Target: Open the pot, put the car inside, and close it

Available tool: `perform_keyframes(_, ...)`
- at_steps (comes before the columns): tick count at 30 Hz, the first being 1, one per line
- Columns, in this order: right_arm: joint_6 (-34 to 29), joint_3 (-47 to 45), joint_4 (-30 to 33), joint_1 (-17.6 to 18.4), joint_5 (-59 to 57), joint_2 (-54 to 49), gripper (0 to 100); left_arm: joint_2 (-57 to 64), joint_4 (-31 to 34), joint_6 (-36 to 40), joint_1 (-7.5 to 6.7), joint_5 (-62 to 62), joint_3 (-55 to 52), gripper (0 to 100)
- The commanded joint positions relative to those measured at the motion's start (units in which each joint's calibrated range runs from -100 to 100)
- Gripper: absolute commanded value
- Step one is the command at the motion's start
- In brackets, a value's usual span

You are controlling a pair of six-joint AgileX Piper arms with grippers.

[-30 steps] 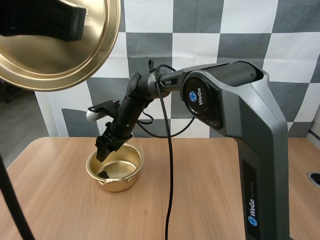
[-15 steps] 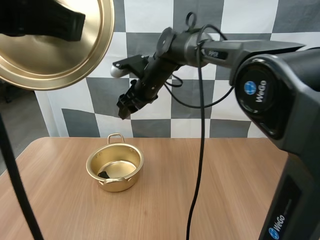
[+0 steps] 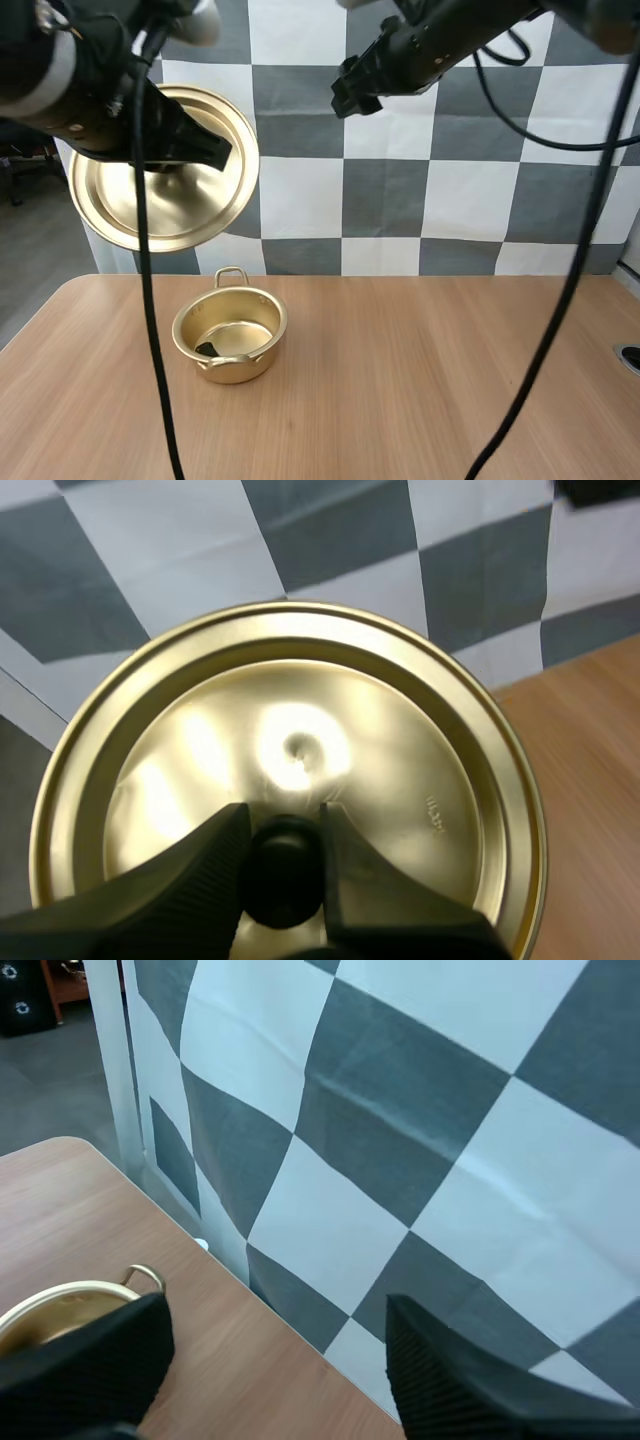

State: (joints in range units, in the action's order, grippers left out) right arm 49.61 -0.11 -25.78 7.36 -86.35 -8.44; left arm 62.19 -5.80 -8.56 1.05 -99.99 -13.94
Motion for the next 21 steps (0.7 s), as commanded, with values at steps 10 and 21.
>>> perform_keyframes(10,-12.01,-0.13,13.92,-2.98,-13.34,-44.16,100,-25.34,-6.31,-4.45,0.04,3.25,-12.93,0)
perform_keyframes(21,-14.72,-0.13,16.20,-2.98,-13.65,-44.43,100,-37.20,-4.38,-4.57,0.04,13.19,-17.87,0)
